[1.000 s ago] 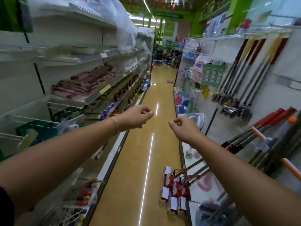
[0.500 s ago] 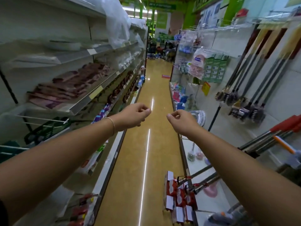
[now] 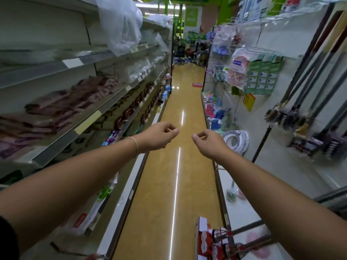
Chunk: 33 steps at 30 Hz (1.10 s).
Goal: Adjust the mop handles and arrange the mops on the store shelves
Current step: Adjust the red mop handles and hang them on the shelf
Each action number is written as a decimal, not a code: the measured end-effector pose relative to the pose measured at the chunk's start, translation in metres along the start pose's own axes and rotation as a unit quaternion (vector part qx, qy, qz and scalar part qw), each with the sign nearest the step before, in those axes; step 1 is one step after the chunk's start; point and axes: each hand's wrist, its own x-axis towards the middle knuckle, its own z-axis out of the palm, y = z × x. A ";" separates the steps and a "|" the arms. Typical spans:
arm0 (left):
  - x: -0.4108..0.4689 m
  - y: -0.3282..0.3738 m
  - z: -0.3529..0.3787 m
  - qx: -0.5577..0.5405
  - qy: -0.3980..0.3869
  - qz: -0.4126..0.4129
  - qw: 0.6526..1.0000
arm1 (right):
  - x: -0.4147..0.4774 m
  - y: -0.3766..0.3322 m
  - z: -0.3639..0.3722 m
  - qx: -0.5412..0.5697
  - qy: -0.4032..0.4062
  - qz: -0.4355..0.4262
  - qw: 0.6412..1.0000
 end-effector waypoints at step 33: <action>0.401 0.120 0.184 -0.008 -0.261 0.217 0.940 | 0.206 0.203 -0.191 -0.048 0.241 0.230 0.942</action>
